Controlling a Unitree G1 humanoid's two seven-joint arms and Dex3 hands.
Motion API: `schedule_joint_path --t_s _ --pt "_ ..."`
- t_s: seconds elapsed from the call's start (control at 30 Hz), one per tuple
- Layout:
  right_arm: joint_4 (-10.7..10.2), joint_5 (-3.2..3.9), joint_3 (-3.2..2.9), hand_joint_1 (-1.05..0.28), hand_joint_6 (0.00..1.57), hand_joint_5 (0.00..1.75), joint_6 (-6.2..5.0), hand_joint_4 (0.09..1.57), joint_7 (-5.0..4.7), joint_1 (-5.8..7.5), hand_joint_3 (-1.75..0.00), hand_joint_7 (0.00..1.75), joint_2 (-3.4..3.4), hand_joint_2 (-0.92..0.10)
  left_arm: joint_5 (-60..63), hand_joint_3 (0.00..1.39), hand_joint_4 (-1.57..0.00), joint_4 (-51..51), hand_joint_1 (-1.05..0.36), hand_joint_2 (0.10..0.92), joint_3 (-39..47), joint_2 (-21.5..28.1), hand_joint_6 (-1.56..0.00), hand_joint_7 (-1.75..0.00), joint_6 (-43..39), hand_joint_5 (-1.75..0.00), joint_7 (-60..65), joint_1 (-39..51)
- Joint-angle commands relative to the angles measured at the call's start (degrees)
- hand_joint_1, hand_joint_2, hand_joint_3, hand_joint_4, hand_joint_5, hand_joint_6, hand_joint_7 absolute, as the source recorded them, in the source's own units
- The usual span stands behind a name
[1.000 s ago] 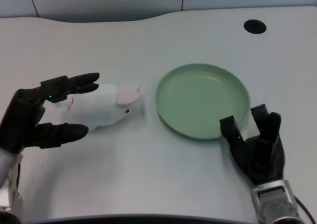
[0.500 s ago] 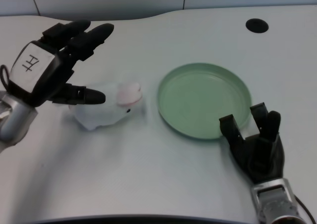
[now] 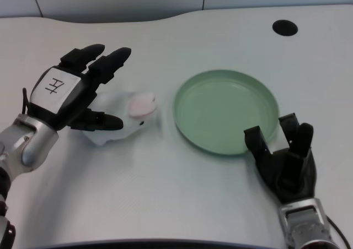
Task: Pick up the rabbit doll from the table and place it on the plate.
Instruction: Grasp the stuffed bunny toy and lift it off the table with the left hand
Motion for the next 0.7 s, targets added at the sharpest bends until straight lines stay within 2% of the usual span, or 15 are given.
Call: schedule_joint_path --t_s 0.03,0.1,0.2,0.3,0.4,0.5,0.6,0.7 --pt "0.79 0.68 -0.29 -0.49 0.57 1.75 0.43 0.75 0.50 2.67 -0.19 1.73 1.57 -0.92 -1.48 0.07 -0.26 2.36 -1.05 0.881 -2.26 -0.75 -0.21 -0.02 1.23 -0.06 -1.82 -0.68" --pt "0.55 0.78 -0.35 -0.49 0.57 1.75 0.60 0.75 0.40 2.90 -0.19 1.73 1.82 -0.92 -1.73 0.06 -0.26 3.39 -1.05 0.889 -3.54 -1.08 -0.21 -0.02 2.34 -0.06 -2.16 -0.50" --pt "0.28 0.69 -0.38 -0.49 0.58 1.75 0.17 0.75 0.10 3.13 -0.19 1.73 2.12 -0.92 -2.38 0.05 -0.26 4.13 -1.05 0.897 -4.81 -1.35 -0.22 -0.02 2.95 -0.06 -1.68 -0.34" --pt "0.20 0.70 -0.43 -0.49 0.57 1.75 -0.26 0.75 0.68 3.32 -0.21 1.73 2.35 -0.92 -3.01 0.03 -0.28 4.48 -1.04 0.893 -5.78 -1.51 -0.23 -0.02 3.29 -0.06 -1.37 -0.16" --pt "-0.10 0.63 -0.30 -0.48 0.57 1.75 -0.19 0.75 0.55 3.55 -0.21 1.73 2.66 -0.92 -3.50 0.02 -0.30 5.16 -1.03 0.901 -6.73 -1.92 -0.24 -0.02 3.56 -0.06 -0.48 -0.16" --pt "-0.35 0.35 0.01 -0.49 0.56 1.75 -0.72 0.75 0.92 3.77 -0.21 1.74 2.93 -0.92 -4.76 0.01 -0.32 6.25 -1.00 0.900 -6.71 -3.09 -0.25 -0.01 4.77 -0.06 -2.31 -0.23" --pt "-0.55 0.48 0.06 -0.49 0.56 1.75 -0.62 0.74 1.10 3.92 -0.22 1.75 3.13 -0.92 -5.87 0.00 -0.34 6.61 -0.96 0.872 -6.68 -3.83 -0.26 -0.01 5.69 -0.06 -3.91 -0.26" --pt "-0.67 0.69 0.02 -0.48 0.55 1.75 -0.21 0.73 1.23 4.04 -0.21 1.75 3.23 -0.92 -6.66 0.00 -0.39 6.93 -0.87 0.798 -6.76 -4.74 -0.28 -0.01 7.20 -0.07 -5.72 -0.41"
